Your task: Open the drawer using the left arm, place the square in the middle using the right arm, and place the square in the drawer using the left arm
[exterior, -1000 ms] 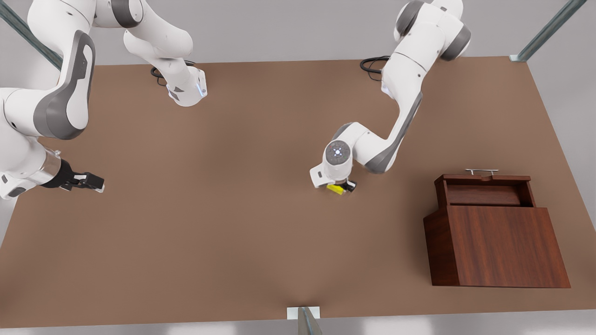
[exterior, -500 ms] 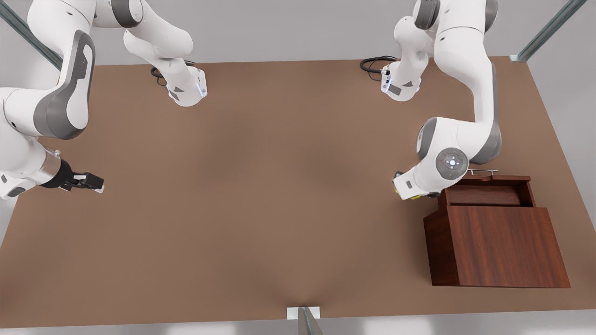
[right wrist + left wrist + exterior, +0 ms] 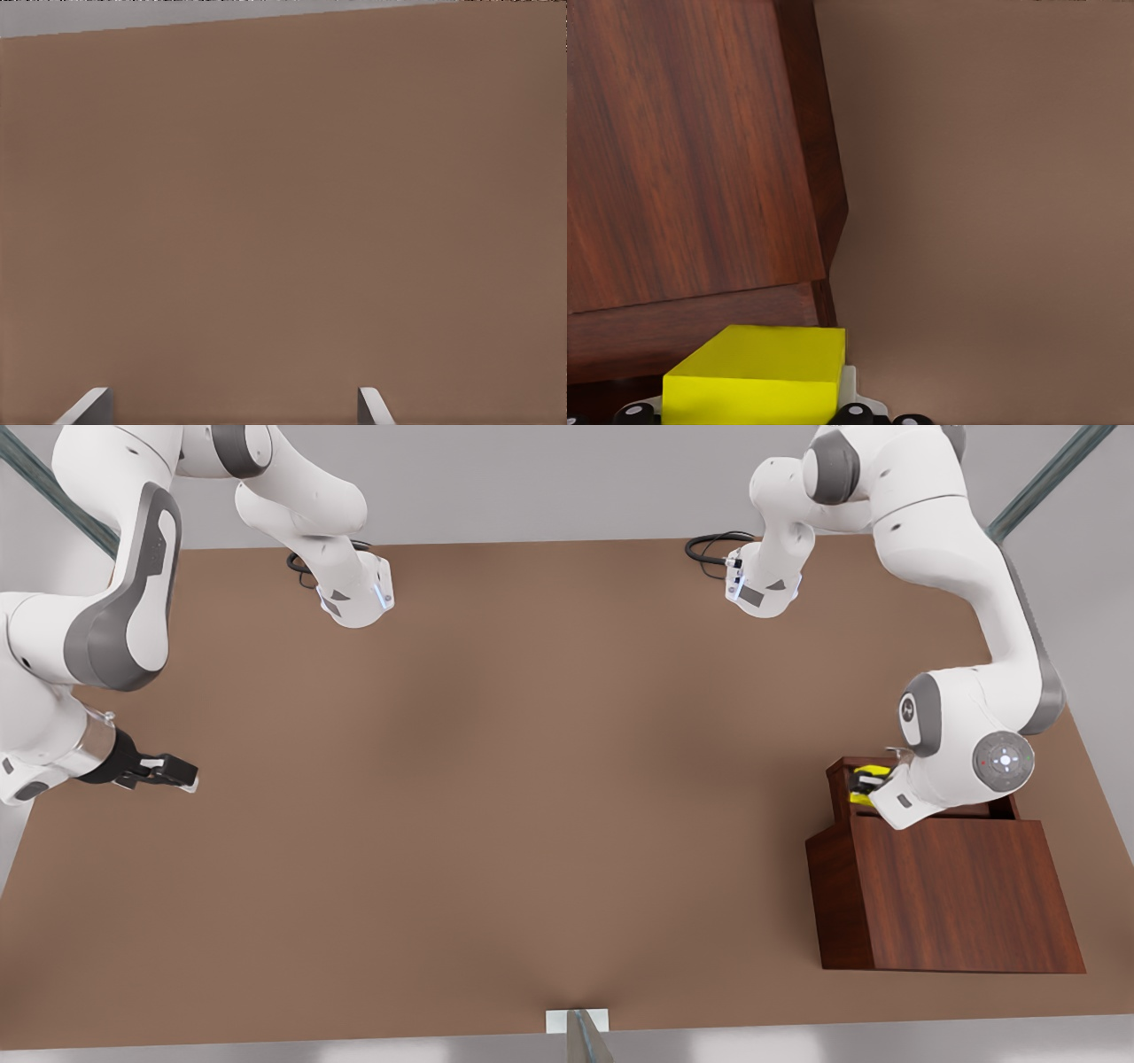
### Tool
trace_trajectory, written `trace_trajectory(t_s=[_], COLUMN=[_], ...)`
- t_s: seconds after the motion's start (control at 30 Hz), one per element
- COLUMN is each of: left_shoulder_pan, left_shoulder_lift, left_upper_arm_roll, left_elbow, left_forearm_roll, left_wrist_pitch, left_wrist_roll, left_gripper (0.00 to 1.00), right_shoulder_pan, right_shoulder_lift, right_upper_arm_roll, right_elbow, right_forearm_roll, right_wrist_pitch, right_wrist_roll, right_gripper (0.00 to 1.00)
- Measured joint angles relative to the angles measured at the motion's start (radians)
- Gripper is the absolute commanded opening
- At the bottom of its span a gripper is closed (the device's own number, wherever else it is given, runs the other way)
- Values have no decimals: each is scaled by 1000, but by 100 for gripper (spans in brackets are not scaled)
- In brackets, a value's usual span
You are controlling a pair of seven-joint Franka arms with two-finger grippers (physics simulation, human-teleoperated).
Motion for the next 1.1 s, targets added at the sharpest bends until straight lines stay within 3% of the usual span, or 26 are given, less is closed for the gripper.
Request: trace_trajectory(t_s=[0.33, 0.37, 0.4, 0.7, 0.87, 0.9, 0.97, 1.1], left_shoulder_pan=[109, 115, 115, 97, 63, 221, 316, 343], left_shoulder_lift=[53, 57, 58, 26, -33, -95, -142, -174], left_upper_arm_roll=[0, 0, 0, -5, -136, -376, -518, -570], left_elbow=[0, 0, -1, 11, 136, 134, 126, 123], left_forearm_roll=[-10, -10, -11, -15, -13, 0, 43, 108], left_wrist_pitch=[24, 25, 32, 5, -1, 0, -12, -29], left_wrist_roll=[46, 46, 46, 34, -76, -120, -157, -184], left_gripper=[74, 76, 100, 100, 100, 100, 100, 100], right_shoulder_pan=[0, 0, 0, 0, 0, 0, 0, -5], right_shoulder_lift=[6, 6, 6, 6, 6, 6, 6, 3], right_upper_arm_roll=[1, 0, 0, 0, 0, 0, 0, 0], right_elbow=[0, 0, 0, 0, 0, 0, 0, 0], right_forearm_roll=[1, 1, 1, 1, 1, 1, 1, 0], right_wrist_pitch=[1, 1, 1, 1, 1, 1, 2, 0], right_wrist_roll=[0, 0, 0, 0, 0, 0, 0, 0], right_gripper=[100, 100, 100, 100, 100, 100, 100, 100])
